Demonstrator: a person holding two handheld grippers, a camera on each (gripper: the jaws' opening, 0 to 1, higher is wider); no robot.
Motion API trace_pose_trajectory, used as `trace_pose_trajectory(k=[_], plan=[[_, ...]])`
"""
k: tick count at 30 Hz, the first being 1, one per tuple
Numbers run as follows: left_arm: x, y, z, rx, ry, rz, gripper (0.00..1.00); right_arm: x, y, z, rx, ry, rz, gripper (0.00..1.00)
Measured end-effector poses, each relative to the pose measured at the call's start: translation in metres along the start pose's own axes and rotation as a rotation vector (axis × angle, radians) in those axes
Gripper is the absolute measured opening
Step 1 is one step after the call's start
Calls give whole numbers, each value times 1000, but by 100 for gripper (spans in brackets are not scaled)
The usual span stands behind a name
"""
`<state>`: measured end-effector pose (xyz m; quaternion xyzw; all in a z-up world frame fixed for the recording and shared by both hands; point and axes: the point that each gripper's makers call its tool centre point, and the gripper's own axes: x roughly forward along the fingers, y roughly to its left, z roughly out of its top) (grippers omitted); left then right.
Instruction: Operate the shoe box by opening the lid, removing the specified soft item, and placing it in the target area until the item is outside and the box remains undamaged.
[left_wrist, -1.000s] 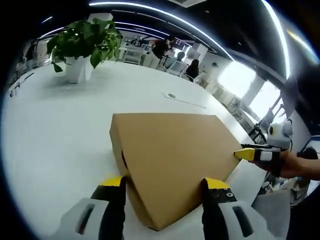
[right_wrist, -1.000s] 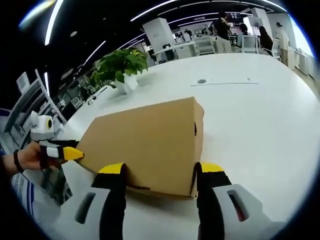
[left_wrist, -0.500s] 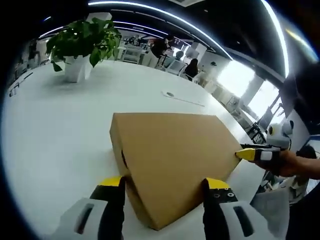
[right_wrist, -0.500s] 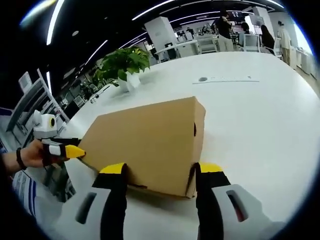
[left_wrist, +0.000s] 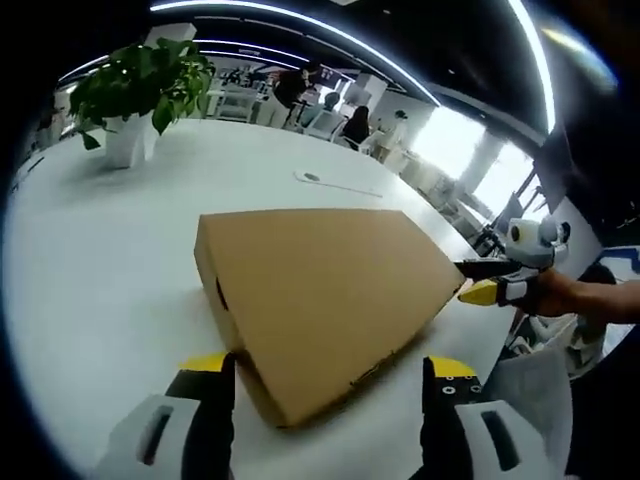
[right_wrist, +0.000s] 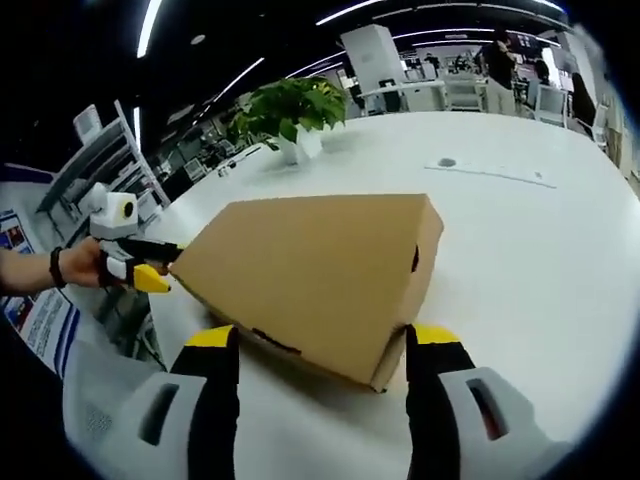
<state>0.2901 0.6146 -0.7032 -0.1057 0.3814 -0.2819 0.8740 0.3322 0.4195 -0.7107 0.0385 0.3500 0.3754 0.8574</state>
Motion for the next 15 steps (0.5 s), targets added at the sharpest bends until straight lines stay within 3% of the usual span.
trace_pose_trajectory(k=[3,6,12,15], plan=[[0,-6,-7,82,46,-13,83,0,0,-7,-78,43,5,64],[0,-8,-9,99,56,-11,85,2,0,-13,-141,82,2,65],[1,-4,-15,194,91,24,82,5,-4,-11,-129,84,-24,62],[2,-1,-19,253,111,59,77,5,-7,-11,-153,86,-52,55]])
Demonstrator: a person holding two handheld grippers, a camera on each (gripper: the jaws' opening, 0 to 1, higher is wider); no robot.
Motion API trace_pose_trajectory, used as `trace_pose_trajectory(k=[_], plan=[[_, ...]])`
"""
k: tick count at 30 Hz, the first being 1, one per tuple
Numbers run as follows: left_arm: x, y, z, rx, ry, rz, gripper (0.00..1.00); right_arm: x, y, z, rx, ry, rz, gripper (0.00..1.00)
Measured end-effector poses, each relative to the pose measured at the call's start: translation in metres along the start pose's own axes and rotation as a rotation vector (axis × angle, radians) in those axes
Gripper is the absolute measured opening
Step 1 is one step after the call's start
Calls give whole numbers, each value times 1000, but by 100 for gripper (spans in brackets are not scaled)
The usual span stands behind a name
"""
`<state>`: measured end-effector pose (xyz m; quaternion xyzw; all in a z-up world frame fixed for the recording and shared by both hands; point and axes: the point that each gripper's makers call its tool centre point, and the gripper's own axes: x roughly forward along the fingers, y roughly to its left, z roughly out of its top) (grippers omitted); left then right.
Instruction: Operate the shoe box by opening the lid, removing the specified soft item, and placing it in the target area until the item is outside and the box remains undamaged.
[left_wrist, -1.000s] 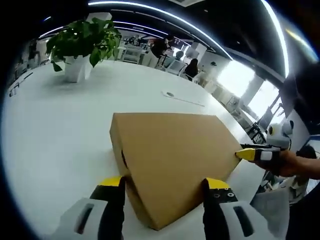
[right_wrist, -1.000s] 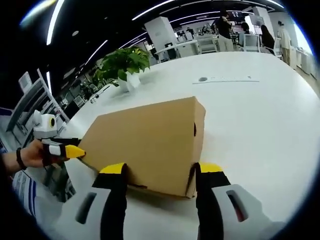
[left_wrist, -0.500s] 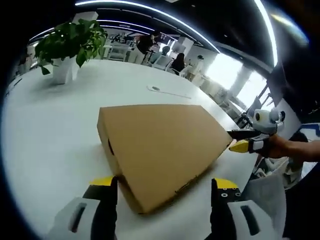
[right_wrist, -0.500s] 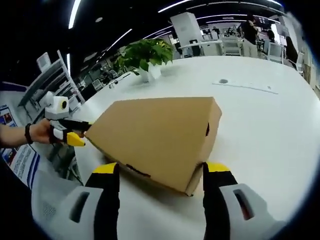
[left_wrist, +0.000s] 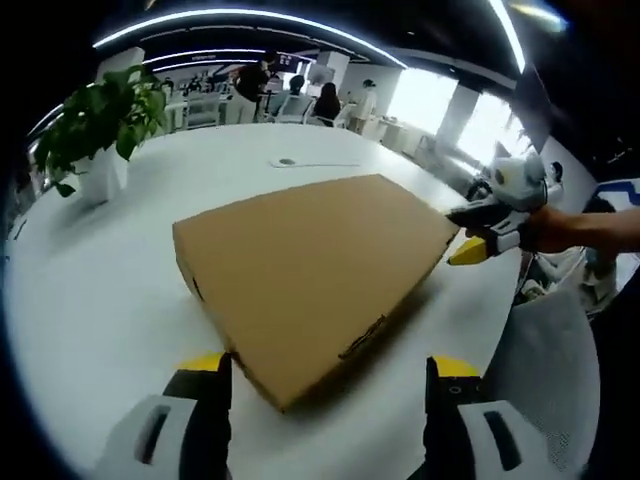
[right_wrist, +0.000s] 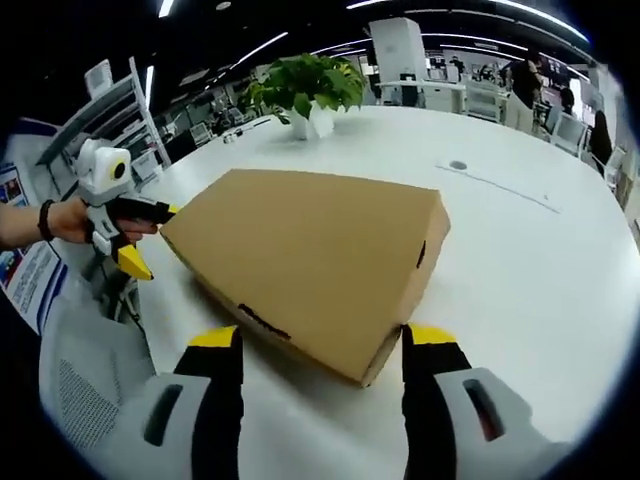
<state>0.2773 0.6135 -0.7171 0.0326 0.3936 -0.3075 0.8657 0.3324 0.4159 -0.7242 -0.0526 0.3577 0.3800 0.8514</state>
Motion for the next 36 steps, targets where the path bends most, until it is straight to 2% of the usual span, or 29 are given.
trace_pose_trajectory(k=[3,5,7,8,21,30,36], plan=[[0,9,-2,38,15,62,65,0,-1,0,9,-5,-5,53],[-2,17,-2,46,12,105,54,-1,-1,1,4,-7,-12,52],[-5,22,2,7,-21,126,46,-3,-1,3,8,-15,-14,52],[-6,19,2,-1,-20,104,45,-4,-1,3,10,-16,-14,51],[-17,16,9,-30,-70,131,44,-12,1,14,27,-47,-16,50],[-34,12,25,-54,-134,153,43,-24,2,32,44,-89,-12,50],[-43,9,37,-33,-164,167,44,-32,2,46,51,-119,-12,49]])
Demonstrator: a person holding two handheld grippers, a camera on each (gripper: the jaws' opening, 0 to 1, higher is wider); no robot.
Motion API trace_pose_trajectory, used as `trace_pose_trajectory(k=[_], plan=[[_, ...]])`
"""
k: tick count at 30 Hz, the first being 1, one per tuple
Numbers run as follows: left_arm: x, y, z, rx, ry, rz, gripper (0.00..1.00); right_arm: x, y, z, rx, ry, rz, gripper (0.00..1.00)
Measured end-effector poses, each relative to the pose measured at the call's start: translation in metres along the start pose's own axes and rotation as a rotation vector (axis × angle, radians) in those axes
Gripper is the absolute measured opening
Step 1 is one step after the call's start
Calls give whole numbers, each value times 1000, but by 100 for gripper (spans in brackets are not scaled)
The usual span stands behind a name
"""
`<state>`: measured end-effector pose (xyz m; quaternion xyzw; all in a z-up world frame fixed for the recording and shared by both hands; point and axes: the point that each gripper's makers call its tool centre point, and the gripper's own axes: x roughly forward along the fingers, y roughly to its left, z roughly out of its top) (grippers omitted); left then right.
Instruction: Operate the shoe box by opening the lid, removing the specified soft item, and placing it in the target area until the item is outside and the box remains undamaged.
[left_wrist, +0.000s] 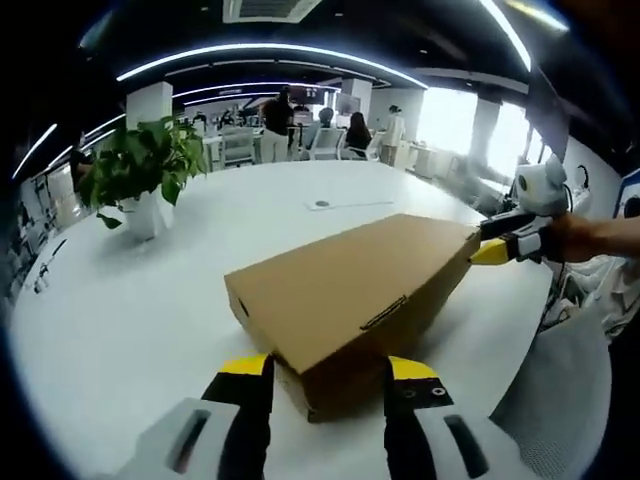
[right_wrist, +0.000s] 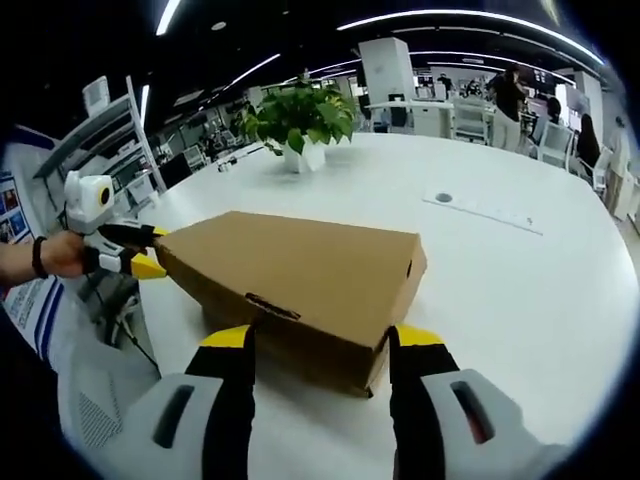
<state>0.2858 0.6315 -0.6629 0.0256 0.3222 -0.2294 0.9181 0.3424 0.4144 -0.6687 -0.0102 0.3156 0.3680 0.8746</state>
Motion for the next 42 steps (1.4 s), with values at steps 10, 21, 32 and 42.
trace_pose_trajectory(k=[10,21,32,42], plan=[[-7,2,20,59,-25,10,44,-9,-1,25,45,-67,4,49],[-10,15,40,110,-54,85,34,-13,-4,57,33,-121,-16,49],[-10,29,63,124,-96,174,27,-11,-9,86,31,-177,-23,49],[-8,49,85,121,-144,251,17,-9,-15,112,27,-220,-32,50]])
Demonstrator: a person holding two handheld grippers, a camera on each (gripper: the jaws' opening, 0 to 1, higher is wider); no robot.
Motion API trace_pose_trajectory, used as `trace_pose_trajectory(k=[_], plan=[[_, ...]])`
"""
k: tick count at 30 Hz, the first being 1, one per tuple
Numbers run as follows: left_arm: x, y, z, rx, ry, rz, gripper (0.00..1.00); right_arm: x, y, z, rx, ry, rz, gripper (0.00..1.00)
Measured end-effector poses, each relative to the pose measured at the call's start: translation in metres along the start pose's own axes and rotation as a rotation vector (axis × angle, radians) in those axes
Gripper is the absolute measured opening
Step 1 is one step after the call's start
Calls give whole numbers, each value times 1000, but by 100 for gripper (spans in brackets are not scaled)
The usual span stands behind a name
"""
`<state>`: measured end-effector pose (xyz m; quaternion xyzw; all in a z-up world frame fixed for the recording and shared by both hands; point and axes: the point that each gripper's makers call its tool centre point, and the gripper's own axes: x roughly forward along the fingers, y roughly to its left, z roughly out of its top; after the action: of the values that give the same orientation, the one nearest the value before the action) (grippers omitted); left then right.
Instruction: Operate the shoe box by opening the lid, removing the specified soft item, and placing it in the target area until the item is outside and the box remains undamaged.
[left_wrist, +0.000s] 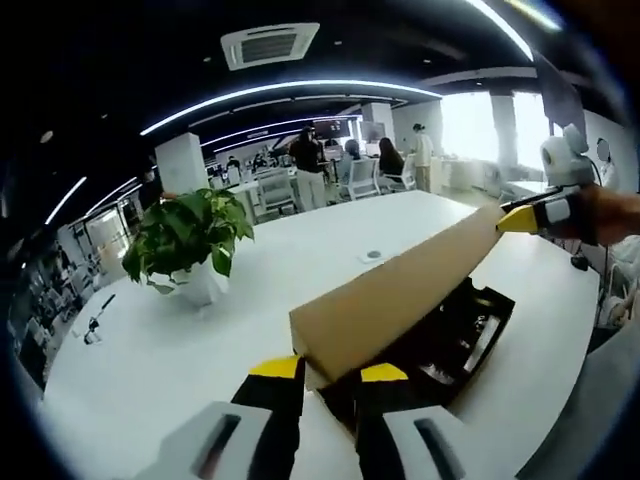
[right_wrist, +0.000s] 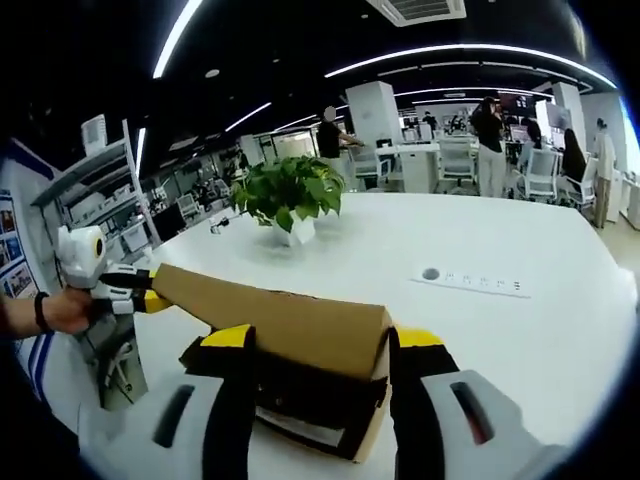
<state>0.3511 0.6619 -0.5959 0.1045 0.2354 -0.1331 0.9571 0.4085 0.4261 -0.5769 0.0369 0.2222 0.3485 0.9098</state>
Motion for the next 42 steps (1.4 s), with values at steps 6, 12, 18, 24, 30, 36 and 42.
trace_pose_trajectory(k=[6,12,18,24,30,36,42], plan=[[5,16,8,61,12,100,5,3,1,14,-34,-16,2,50],[8,19,11,5,11,103,4,5,4,21,-75,-17,12,50],[10,21,13,-11,22,95,4,3,5,22,-110,-19,35,51],[10,22,13,-14,33,91,4,-1,6,16,-140,-7,49,51],[10,23,16,-27,30,84,4,0,-4,5,-139,23,36,46],[14,27,20,-37,26,78,4,11,-34,-2,-109,62,-69,22],[17,29,22,-41,20,73,4,20,-51,2,-62,45,-113,12]])
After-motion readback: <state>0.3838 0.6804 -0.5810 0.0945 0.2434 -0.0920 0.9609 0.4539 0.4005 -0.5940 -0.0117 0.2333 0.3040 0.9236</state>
